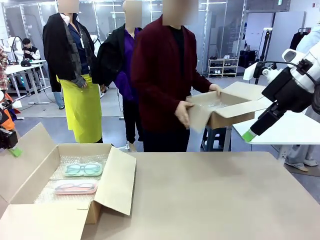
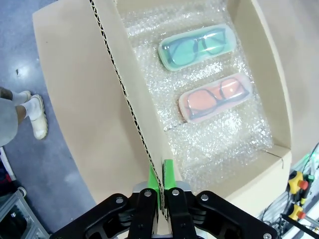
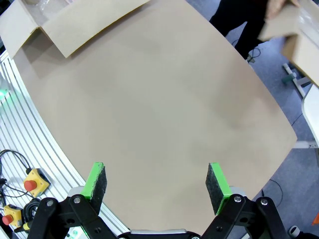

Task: Pack the glasses set securely to prepare it for shipping.
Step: Position the Package Box on the left side of the table.

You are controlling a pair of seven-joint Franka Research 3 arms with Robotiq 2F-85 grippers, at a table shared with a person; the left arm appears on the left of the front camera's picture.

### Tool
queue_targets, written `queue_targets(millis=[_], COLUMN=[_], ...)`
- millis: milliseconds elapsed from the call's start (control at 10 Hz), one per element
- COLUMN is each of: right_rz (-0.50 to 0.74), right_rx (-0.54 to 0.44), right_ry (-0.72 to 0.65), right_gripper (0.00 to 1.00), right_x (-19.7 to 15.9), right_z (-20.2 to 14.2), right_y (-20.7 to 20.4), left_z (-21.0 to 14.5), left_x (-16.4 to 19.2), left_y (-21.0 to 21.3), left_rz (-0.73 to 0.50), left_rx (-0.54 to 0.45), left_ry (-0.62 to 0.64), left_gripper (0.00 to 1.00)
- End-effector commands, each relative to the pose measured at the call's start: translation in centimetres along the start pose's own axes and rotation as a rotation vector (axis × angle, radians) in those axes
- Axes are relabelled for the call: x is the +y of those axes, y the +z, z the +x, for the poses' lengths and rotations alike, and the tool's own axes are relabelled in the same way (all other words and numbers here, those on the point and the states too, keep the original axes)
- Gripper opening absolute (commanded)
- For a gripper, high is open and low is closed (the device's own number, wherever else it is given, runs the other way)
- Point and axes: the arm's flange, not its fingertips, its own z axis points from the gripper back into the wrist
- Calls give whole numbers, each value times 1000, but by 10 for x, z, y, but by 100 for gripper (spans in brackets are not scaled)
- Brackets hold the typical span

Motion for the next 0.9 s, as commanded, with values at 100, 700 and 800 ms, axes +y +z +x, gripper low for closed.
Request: queue_targets(millis=[100, 700, 800], right_rz=[-7, -7, -7], right_rx=[1, 1, 1], right_ry=[0, 0, 0], right_gripper=[100, 100, 100], right_x=[0, 0, 0], right_z=[1, 1, 1], right_y=[1, 1, 1], left_z=[0, -4, -10], left_x=[0, -1, -3], left_y=[2, 14, 28], left_rz=[4, 5, 7], left_rx=[-1, -22, -51], left_ry=[-2, 4, 9], left_gripper=[0, 46, 81])
